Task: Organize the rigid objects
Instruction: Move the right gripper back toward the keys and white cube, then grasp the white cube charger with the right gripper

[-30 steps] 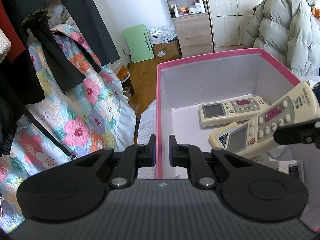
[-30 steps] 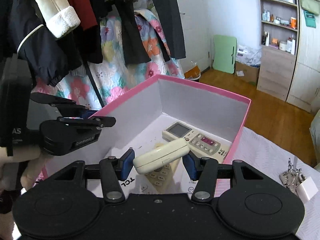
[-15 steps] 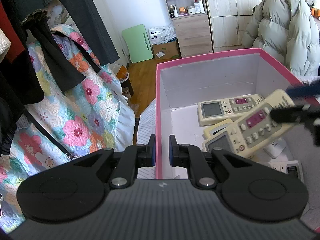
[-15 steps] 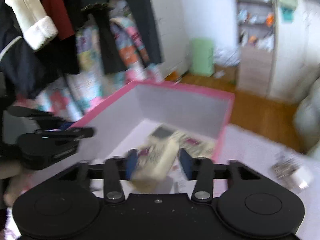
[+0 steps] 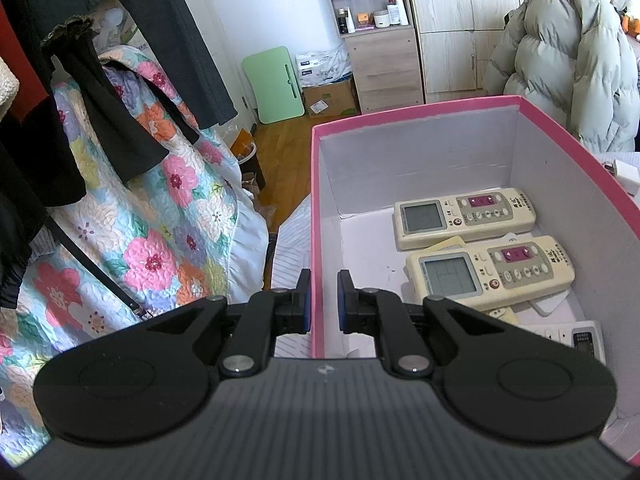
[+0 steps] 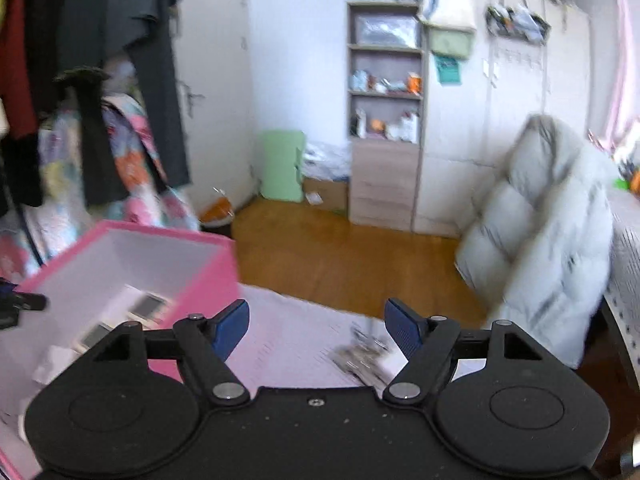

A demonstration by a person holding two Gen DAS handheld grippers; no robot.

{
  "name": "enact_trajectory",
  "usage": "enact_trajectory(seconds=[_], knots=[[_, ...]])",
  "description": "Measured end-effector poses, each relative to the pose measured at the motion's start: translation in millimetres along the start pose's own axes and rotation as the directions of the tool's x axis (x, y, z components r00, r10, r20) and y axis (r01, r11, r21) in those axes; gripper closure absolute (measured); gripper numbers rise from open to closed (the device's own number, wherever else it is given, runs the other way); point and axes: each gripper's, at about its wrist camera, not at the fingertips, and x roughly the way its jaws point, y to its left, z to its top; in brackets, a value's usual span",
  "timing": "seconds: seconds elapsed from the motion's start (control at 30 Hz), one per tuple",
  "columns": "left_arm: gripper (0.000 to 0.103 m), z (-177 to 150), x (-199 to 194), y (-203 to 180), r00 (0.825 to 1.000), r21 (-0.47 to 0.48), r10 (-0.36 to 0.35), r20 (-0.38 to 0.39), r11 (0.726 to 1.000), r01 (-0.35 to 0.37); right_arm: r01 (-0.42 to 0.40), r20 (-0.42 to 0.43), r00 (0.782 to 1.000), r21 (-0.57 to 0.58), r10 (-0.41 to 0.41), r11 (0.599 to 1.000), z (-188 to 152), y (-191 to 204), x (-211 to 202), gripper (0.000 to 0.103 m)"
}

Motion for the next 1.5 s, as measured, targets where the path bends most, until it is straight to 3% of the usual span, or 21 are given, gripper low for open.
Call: enact_trajectory(seconds=[0.1,0.27,0.43,0.53,0.63,0.8,0.87,1.13,1.5], knots=[[0.093,0,0,0,1.0,-0.002,-0.001,0.0,1.0,0.001,-0.025,-0.091,0.995,0.115,0.035,0.993,-6,-34,17,0.027],[0.093,0,0,-1,1.0,-0.001,0.001,-0.001,1.0,-0.001,-0.011,-0.141,0.99,0.121,0.028,0.993,-20,-56,45,0.034],[0.093,0,1,-2,1.0,0.001,-0.005,-0.007,1.0,0.005,0.014,-0.178,0.984,0.005,-0.013,1.0,-31,-58,73,0.034],[0.093,0,2,-2,1.0,0.004,-0.006,-0.006,1.0,0.006,0.047,-0.217,0.973,-0.139,-0.077,0.989,-33,-62,93,0.039],[0.093,0,2,-2,1.0,0.007,-0.005,-0.006,1.0,0.005,-0.046,-0.246,0.969,-0.191,-0.003,0.98,-33,-72,106,0.041],[0.091,2,3,-5,1.0,0.019,0.001,-0.009,1.0,-0.001,-0.104,-0.256,0.964,-0.126,0.069,0.987,-26,-87,116,0.042],[0.091,2,3,-6,1.0,0.026,0.007,-0.01,1.0,-0.007,-0.127,-0.257,0.961,-0.094,0.099,0.987,-28,-86,112,0.049],[0.091,1,3,-8,1.0,0.029,0.01,-0.01,1.0,-0.01,-0.099,-0.231,0.97,-0.072,0.08,0.993,-45,-73,78,0.05],[0.091,1,3,-8,1.0,0.03,0.01,-0.01,1.0,-0.01,-0.108,-0.235,0.966,0.022,0.11,0.994,-47,-67,45,0.051]])
